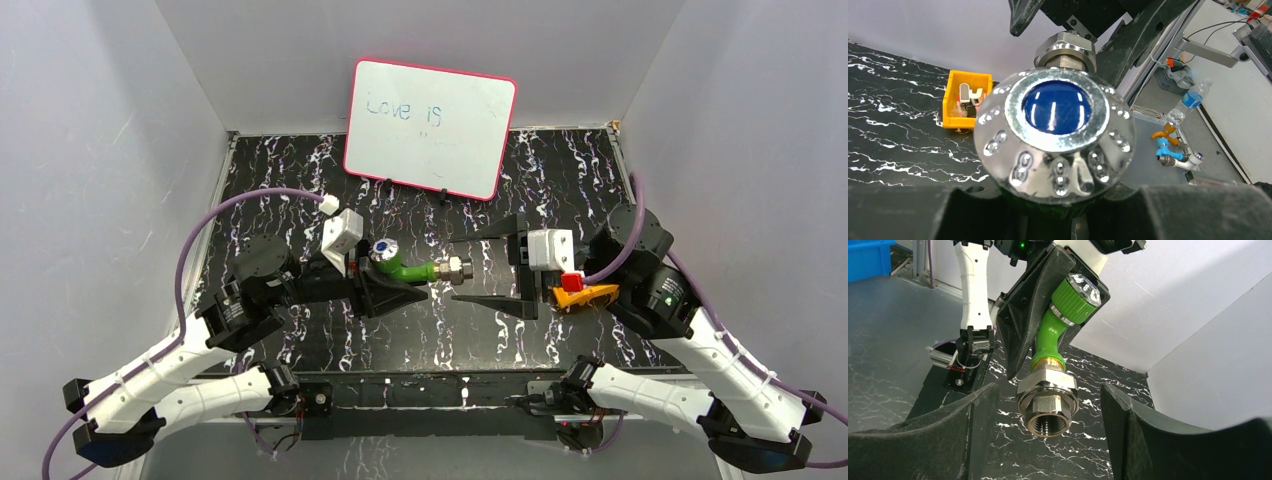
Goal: Install the water faucets
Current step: Screw the water faucet onto the adaptor.
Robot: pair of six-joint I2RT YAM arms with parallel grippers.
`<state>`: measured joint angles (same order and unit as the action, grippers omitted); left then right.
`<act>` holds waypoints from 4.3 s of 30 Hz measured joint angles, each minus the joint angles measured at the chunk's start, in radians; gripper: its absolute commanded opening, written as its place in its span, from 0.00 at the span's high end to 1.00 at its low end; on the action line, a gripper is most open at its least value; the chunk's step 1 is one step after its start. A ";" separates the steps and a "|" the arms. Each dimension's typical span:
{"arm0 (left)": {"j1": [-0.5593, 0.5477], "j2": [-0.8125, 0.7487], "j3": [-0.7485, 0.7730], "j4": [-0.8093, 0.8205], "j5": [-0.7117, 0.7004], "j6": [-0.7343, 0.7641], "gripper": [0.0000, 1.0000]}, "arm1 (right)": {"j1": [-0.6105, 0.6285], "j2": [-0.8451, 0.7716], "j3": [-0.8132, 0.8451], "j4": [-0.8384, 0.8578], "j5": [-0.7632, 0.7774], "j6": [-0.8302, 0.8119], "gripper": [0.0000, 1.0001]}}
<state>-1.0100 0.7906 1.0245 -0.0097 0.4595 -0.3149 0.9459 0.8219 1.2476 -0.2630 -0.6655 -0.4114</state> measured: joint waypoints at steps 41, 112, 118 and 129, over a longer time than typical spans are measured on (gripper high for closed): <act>0.000 -0.017 -0.059 0.086 0.019 0.150 1.00 | -0.002 0.007 -0.064 0.082 0.034 0.387 1.00; 0.000 0.001 -0.131 0.225 0.014 -0.095 1.00 | 0.000 -0.082 0.003 -0.023 0.033 0.109 0.21; 0.000 0.027 -0.122 0.221 0.048 -0.117 1.00 | 0.000 -0.085 -0.026 -0.026 0.032 0.089 0.20; 0.000 0.036 -0.122 0.220 0.055 -0.171 1.00 | 0.000 -0.094 -0.077 -0.035 0.054 -0.019 0.21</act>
<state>-1.0100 0.8265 0.9024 0.2100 0.5140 -0.4858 0.9455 0.7277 1.1702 -0.2981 -0.6113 -0.4309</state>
